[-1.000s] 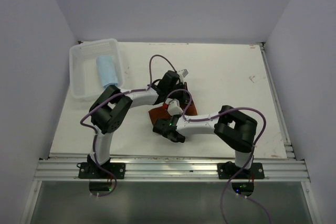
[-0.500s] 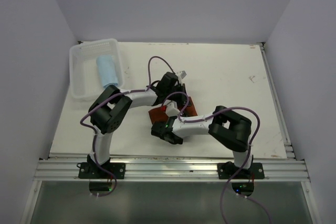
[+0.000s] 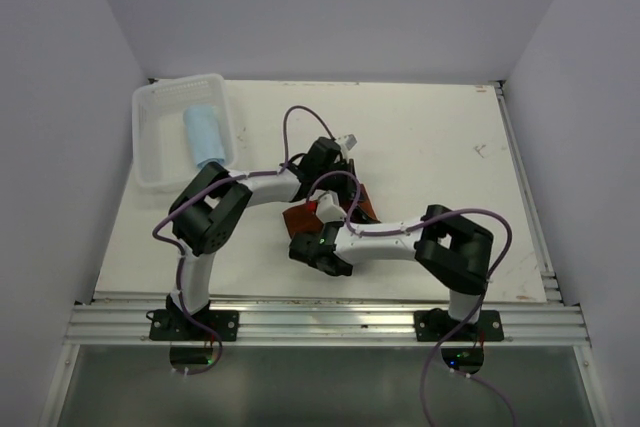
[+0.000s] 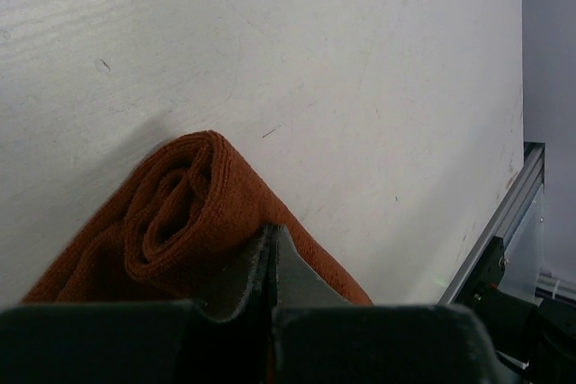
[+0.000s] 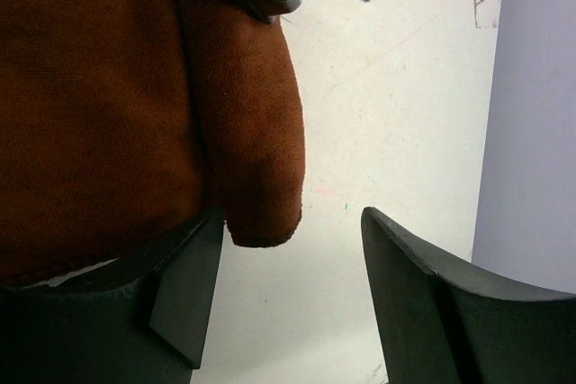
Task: Roll the towels
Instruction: Roll the towel
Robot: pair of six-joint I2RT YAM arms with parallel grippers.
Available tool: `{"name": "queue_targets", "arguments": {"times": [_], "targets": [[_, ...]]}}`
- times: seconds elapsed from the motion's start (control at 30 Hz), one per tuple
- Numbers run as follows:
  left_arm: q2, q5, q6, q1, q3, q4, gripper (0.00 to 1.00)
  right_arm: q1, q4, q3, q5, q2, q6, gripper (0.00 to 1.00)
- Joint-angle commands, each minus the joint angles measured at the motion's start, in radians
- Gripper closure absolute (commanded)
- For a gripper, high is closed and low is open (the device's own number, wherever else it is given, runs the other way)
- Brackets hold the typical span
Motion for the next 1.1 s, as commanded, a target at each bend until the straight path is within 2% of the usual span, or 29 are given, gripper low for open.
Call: {"name": "queue_targets", "arguments": {"times": [0.0,0.33,0.6,0.7,0.8,0.93,0.97,1.07], "targets": [[0.001,-0.019,0.033,-0.019,0.038,0.015,1.0,0.013,0.009,-0.004,0.019,-0.118,0.023,0.34],[-0.003,-0.034,0.042,-0.017,0.039,-0.002,1.0,0.028,0.101,-0.159,-0.08,-0.369,0.004,0.32],[-0.022,-0.044,0.046,-0.014,0.007,-0.002,1.0,0.01,0.452,-0.439,-0.25,-0.732,-0.014,0.41],[-0.026,-0.044,0.048,-0.013,0.001,-0.001,1.0,-0.05,0.567,-0.523,-0.348,-0.874,-0.013,0.47],[-0.026,-0.044,0.048,-0.013,-0.007,0.0,1.0,-0.255,0.643,-0.596,-0.543,-0.964,0.01,0.49],[-0.035,-0.047,0.043,-0.013,-0.022,0.006,1.0,-0.392,0.709,-0.64,-0.739,-0.974,0.033,0.5],[-0.039,-0.05,0.042,-0.013,-0.025,0.007,1.0,-0.413,0.719,-0.647,-0.74,-0.968,0.045,0.49],[-0.05,-0.048,0.033,-0.011,-0.042,0.026,1.0,-0.499,0.806,-0.692,-0.867,-0.946,0.11,0.45]]}}
